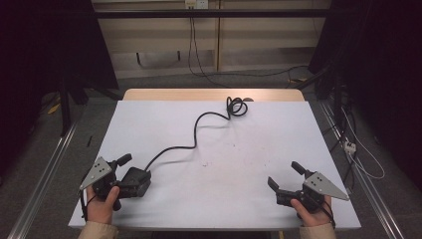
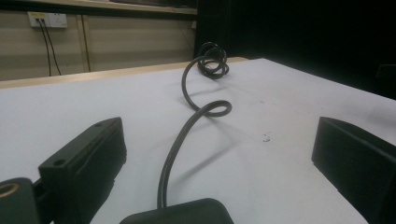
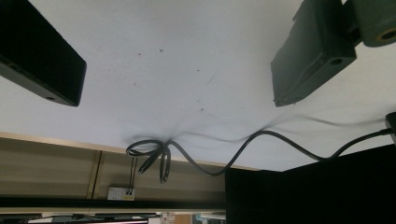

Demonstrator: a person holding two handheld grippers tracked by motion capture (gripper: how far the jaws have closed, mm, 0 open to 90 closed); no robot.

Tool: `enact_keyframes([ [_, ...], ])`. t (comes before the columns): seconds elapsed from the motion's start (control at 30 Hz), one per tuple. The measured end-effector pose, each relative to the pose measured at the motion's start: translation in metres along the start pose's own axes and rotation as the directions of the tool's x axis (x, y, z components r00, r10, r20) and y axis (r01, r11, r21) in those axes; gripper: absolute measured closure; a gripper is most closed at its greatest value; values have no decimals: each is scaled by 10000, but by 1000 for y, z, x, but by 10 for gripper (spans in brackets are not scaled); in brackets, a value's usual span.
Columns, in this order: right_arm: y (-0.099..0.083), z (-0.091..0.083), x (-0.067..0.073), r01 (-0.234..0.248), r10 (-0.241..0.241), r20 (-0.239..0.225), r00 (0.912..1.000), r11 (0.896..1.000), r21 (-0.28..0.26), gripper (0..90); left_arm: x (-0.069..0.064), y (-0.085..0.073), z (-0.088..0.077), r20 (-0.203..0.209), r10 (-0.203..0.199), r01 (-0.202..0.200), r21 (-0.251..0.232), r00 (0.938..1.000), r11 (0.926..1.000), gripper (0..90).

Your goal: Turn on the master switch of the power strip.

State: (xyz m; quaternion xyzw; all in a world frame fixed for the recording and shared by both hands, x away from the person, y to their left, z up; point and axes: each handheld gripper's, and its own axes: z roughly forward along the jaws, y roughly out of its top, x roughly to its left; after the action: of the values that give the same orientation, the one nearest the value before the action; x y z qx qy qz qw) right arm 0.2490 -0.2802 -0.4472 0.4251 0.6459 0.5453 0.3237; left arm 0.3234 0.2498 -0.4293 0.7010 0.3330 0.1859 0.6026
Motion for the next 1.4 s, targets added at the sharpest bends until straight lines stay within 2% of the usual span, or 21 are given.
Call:
enact_keyframes([
  [0.17, 0, 0, 0, 66, -66, -18, 10000, 10000, 12, 28, 2, 3, -2, 125, -15, 16, -85, 9999, 10000, 28],
  [0.3, 0, -1, 0, 102, -102, 25, 9999, 9999, 23, 29, 2, 4, -3, 175, 8, -9, 27, 9998, 10000, 38],
  [0.43, 0, -1, 0, 97, -98, 73, 9999, 9999, 29, 31, 2, 5, -4, 212, 61, -64, 157, 9998, 9999, 87],
  [0.5, 0, -2, -1, 107, -107, 81, 9999, 9999, 33, 31, 3, 6, -5, 318, 33, -43, 312, 9995, 9995, 148],
  [0.7, 0, -2, -3, 144, -144, 156, 9998, 9999, 45, 33, 3, 8, -5, 454, 12, -37, 542, 9990, 9985, 240],
  [0.73, 0, -2, -3, 144, -144, 156, 9998, 9999, 45, 33, 3, 8, -4, 577, 9, -45, 614, 9983, 9981, 240],
  [0.77, 0, -3, -3, 153, -154, 180, 9997, 9999, 55, 34, 3, 9, -4, 664, 76, -121, 670, 9978, 9977, 286],
  [0.93, 0, -3, -3, 162, -163, 205, 9997, 9999, 54, 35, 4, 11, -3, 802, -6, -62, 847, 9968, 9964, 360],
  [1.27, 0, -3, -4, 190, -191, 198, 9996, 9998, 56, 37, 6, 12, -2, 859, -18, -74, 1064, 9963, 9943, 381],
  [1.4, 0, -3, -3, 196, -197, 180, 9996, 9998, 74, 40, 7, 13, -2, 921, -112, 7, 1133, 9957, 9936, 429],
])
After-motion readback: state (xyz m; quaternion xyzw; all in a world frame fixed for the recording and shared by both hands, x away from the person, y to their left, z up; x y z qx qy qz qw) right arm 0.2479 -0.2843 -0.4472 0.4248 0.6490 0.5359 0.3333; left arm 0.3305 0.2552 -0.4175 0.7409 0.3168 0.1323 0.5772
